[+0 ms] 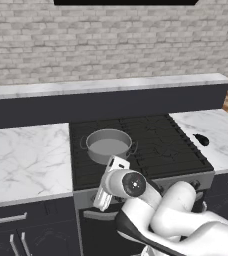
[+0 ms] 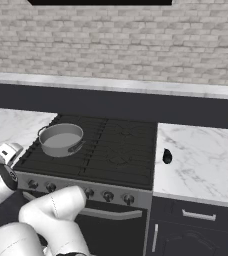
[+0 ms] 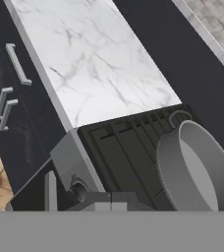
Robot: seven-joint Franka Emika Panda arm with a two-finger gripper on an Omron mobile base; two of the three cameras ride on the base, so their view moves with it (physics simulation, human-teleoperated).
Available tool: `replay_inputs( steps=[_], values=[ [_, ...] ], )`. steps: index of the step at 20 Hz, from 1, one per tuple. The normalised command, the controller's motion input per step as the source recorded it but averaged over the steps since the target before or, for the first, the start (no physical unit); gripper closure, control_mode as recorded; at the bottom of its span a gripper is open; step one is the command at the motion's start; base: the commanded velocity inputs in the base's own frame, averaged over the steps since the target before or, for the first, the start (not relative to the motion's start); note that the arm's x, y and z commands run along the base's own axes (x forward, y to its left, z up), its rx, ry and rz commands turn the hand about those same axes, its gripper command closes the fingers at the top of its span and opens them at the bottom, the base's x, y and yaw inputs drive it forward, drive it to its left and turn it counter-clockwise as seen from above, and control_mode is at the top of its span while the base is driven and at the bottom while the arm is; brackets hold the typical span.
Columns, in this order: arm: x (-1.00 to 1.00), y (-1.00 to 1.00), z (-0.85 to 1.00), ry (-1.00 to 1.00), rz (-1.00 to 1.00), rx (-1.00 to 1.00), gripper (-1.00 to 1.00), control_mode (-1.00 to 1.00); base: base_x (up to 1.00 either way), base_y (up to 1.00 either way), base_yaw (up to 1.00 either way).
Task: Turn on the burner for the pot on the stove. Wait thirty seconds for the pot to heat up. Then add the eggplant to the pot.
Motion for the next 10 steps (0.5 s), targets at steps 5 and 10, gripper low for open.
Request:
replay_inputs(
  steps=[5, 10],
  values=[
    [0.00, 0.00, 0.00, 0.00, 0.00, 0.00, 1.00, -1.00, 0.00, 0.00, 0.00],
    [0.00, 0.00, 0.00, 0.00, 0.00, 0.00, 1.00, -1.00, 0.00, 0.00, 0.00]
  ],
)
